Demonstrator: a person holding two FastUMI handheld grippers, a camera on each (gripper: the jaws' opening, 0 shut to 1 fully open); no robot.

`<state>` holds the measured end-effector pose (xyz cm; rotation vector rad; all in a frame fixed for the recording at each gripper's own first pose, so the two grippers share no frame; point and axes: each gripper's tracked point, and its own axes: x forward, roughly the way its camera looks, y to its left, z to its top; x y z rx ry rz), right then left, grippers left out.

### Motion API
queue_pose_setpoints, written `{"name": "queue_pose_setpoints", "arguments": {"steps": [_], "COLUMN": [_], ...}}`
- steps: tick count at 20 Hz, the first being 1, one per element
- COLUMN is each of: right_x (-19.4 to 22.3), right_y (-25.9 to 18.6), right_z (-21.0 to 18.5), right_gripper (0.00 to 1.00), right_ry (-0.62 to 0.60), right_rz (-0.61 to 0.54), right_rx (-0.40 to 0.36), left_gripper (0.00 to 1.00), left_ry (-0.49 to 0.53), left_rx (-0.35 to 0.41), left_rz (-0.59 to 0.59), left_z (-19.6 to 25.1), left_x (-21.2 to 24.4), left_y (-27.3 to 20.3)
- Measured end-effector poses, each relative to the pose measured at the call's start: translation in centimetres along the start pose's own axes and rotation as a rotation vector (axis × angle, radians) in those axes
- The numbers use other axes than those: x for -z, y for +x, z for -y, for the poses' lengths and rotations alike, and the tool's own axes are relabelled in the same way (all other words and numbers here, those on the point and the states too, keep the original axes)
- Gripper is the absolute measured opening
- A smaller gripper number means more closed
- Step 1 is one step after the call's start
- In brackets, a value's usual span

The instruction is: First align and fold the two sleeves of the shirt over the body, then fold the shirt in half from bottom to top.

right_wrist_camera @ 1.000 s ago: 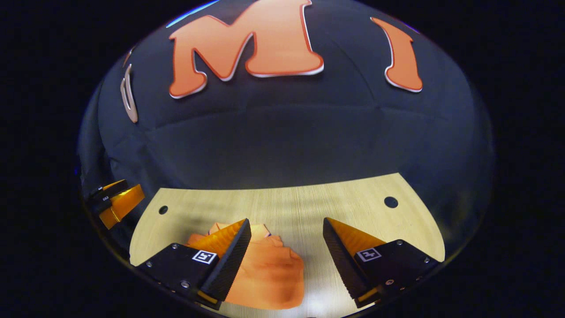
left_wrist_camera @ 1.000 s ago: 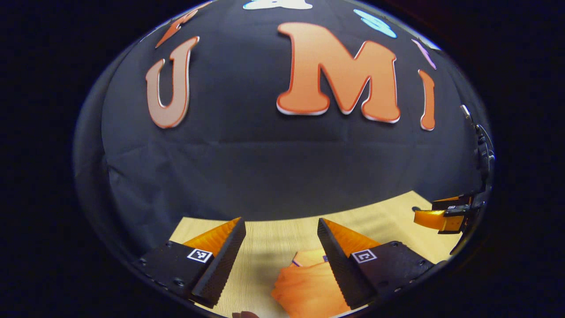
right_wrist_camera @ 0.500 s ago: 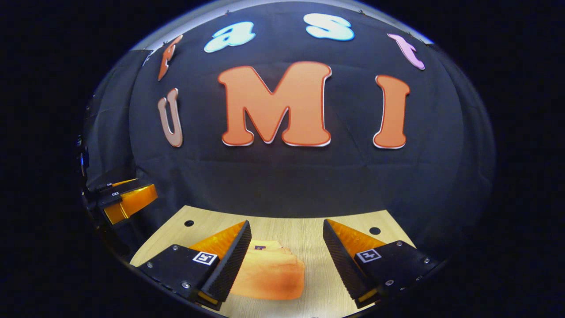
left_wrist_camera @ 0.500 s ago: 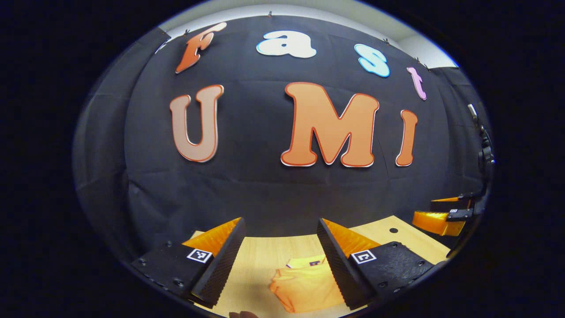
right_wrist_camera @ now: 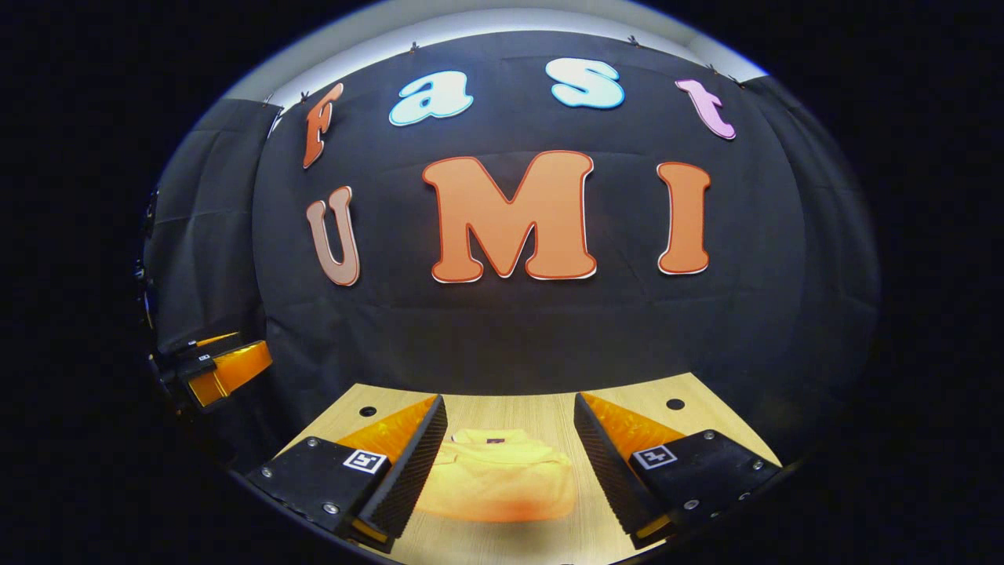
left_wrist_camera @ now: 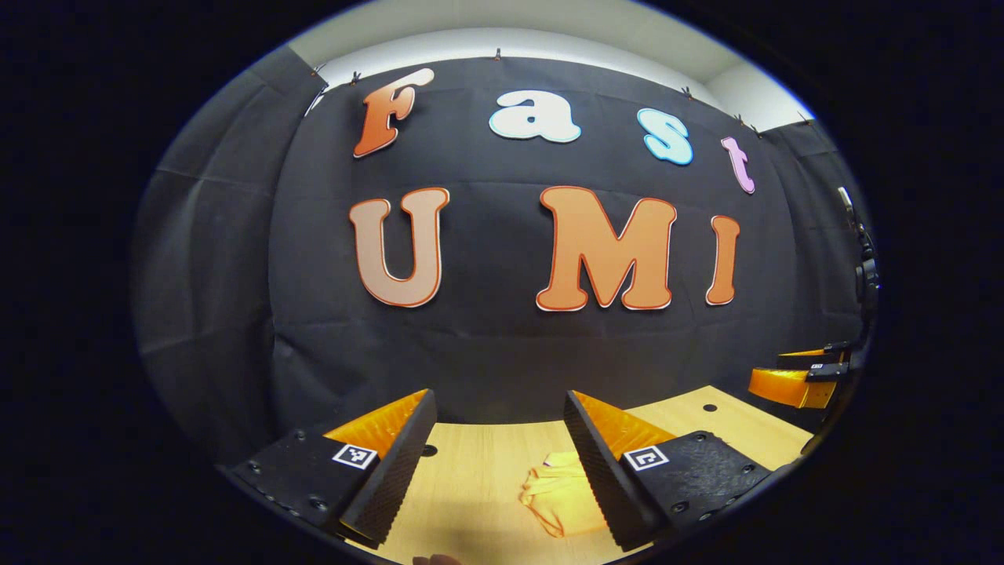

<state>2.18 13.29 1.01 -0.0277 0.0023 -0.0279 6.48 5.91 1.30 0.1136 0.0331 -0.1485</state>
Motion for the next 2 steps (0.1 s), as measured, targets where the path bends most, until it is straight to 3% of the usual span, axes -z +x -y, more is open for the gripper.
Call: {"name": "queue_pose_setpoints", "arguments": {"steps": [2], "right_x": [0.81], "right_y": [-0.59], "right_z": [-0.48], "right_gripper": [0.98], "right_ry": [0.002], "right_rz": [-0.003], "right_rx": [0.012], "left_gripper": [0.98], "left_ry": [-0.016], "left_rx": [0.023], "left_rz": [-0.005], "left_z": [-0.18], "left_x": [0.50], "left_y": [-0.49]}}
